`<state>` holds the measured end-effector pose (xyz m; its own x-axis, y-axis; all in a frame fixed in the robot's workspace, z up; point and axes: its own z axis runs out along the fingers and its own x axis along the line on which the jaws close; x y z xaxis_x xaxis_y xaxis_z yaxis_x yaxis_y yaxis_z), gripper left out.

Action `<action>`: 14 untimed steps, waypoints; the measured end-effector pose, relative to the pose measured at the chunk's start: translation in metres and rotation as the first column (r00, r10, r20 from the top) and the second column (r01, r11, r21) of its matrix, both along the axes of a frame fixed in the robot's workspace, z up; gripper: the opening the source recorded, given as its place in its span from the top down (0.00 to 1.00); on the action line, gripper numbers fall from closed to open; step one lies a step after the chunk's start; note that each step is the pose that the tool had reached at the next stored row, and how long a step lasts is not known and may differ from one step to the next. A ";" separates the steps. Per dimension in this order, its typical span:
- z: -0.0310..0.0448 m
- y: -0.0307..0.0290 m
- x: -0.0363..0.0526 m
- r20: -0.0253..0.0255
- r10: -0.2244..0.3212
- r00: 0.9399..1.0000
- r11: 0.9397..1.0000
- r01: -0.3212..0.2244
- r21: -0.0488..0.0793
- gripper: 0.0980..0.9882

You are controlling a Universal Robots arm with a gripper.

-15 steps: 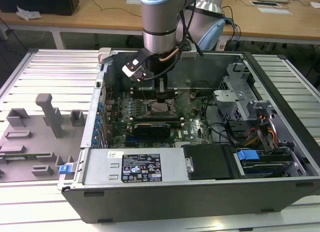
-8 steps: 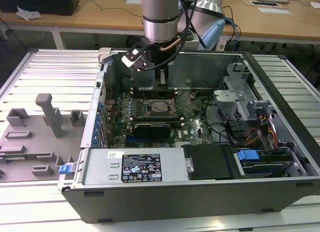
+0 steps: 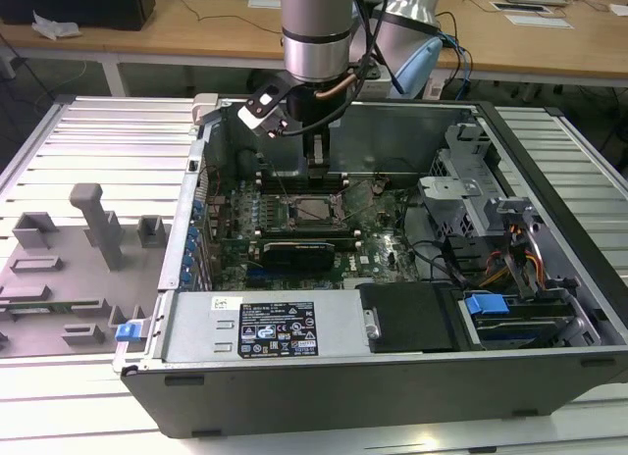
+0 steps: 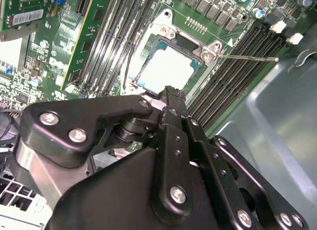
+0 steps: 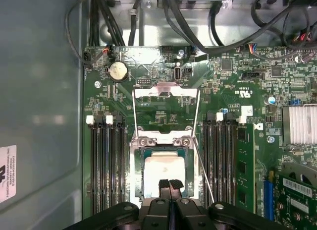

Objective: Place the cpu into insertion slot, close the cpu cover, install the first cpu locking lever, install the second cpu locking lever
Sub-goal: 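Place the cpu into insertion slot, then close the cpu cover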

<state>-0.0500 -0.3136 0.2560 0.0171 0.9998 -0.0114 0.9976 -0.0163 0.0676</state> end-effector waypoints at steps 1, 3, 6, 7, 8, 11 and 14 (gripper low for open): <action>0.0000 0.0000 0.0000 -0.001 0.000 1.000 1.000 0.000 0.000 0.99; 0.0000 0.0000 0.0000 -0.002 0.000 1.000 1.000 0.000 0.000 0.99; 0.0000 0.0000 0.0000 -0.004 0.000 1.000 1.000 0.000 0.000 0.99; 0.0000 0.0000 0.0000 -0.004 0.000 1.000 1.000 0.000 0.000 0.99; 0.0000 0.0000 0.0000 -0.004 0.000 1.000 1.000 0.000 0.000 0.99; 0.0000 0.0000 0.0000 -0.007 0.000 1.000 1.000 0.000 0.000 0.99; 0.0000 0.0000 0.0000 -0.009 0.000 1.000 1.000 0.000 0.000 0.99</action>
